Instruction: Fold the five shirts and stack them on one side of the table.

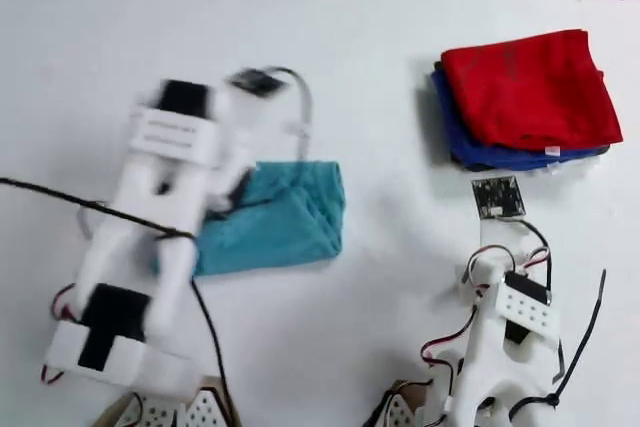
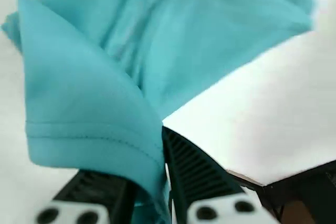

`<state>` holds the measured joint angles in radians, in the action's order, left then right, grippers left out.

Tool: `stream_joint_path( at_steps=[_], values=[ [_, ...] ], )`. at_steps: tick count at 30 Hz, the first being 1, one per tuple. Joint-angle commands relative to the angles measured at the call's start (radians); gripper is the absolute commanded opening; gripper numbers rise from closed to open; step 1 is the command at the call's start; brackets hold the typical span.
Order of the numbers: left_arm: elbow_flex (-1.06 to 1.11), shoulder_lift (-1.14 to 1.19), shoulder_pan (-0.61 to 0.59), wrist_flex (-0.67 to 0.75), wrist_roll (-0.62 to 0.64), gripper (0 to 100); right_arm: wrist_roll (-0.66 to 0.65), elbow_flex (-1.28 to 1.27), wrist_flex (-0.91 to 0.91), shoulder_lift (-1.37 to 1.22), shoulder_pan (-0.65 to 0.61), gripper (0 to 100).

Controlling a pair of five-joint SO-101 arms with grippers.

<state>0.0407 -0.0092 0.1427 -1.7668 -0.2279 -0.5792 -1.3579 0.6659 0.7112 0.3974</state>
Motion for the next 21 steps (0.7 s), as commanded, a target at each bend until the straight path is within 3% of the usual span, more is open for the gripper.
stream_joint_path(
  at_steps=[1, 12, 21],
  values=[
    [-0.094, 0.040, 0.123, -0.018, 0.048, 3, -0.002, 0.005, -0.015, 0.028, 0.013, 2.2],
    [-0.530, 0.505, 0.193, 0.015, 0.063, 3, -0.002, 0.005, -0.013, 0.028, 0.013, 2.2],
    [-0.653, 0.654, 0.298, 0.000, 0.064, 3, -0.002, 0.003, -0.013, 0.028, 0.013, 2.2]
  ],
)
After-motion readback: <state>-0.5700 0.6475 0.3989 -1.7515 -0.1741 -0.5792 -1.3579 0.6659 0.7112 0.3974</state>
